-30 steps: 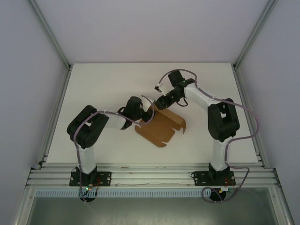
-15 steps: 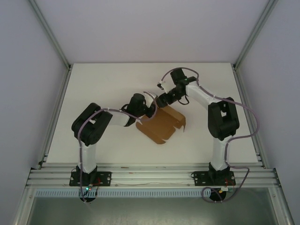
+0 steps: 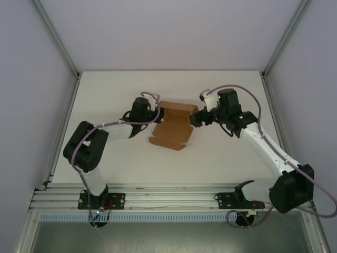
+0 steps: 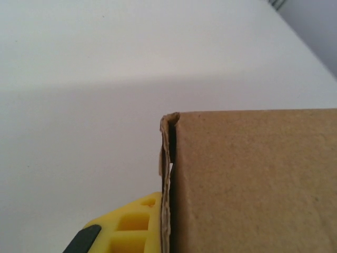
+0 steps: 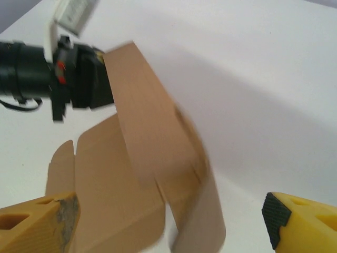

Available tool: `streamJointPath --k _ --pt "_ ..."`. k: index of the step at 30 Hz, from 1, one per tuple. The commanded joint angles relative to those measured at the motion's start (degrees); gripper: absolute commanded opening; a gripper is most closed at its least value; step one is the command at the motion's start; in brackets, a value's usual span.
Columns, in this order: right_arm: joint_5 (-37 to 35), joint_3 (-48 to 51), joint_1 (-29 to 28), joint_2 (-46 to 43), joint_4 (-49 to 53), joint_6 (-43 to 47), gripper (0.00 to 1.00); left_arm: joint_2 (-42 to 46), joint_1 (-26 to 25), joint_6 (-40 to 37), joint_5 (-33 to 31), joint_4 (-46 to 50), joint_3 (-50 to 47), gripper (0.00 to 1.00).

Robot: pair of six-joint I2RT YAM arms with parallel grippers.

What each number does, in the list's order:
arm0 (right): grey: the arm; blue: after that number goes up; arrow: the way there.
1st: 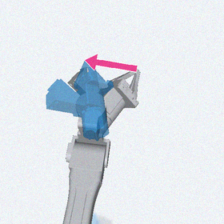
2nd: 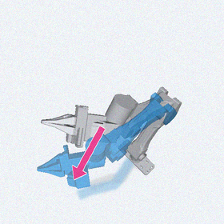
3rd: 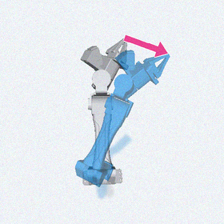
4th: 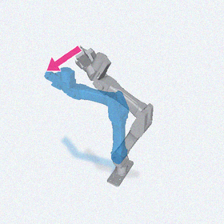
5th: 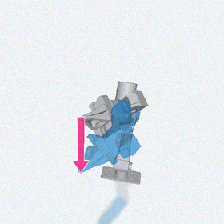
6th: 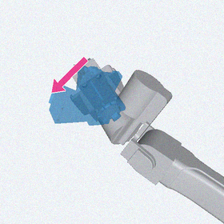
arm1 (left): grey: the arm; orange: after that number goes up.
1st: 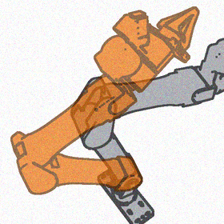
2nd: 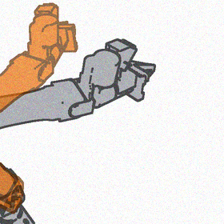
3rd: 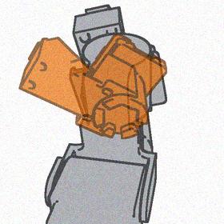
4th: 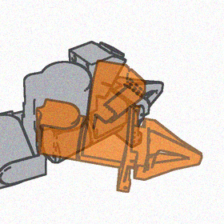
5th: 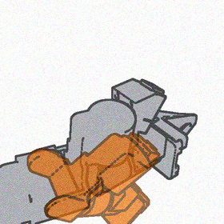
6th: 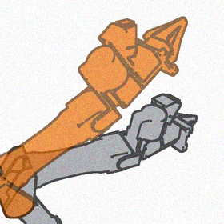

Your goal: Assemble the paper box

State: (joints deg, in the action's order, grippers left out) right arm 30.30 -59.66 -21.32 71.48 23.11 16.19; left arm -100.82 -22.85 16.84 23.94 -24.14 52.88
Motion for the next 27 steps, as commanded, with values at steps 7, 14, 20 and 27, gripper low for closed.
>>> streamJointPath --k 7,14,20,27 --pt "-2.9 0.28 -0.94 3.88 -12.7 -5.81 0.7 3.87 0.61 6.59 7.84 9.01 1.76 0.0" --pt "-0.33 -2.26 -2.23 8.49 -11.16 -2.81 0.43 4.78 0.36 8.29 6.08 11.26 2.65 0.0" --pt "-3.69 -2.77 -4.02 9.67 -11.57 -1.95 0.1 3.25 0.18 7.67 -0.49 17.18 6.3 0.0" --pt "-11.56 -1.39 -7.66 7.26 -14.17 -2.98 0.0 -1.5 -3.37 6.59 -23.1 31.52 13.72 0.0"
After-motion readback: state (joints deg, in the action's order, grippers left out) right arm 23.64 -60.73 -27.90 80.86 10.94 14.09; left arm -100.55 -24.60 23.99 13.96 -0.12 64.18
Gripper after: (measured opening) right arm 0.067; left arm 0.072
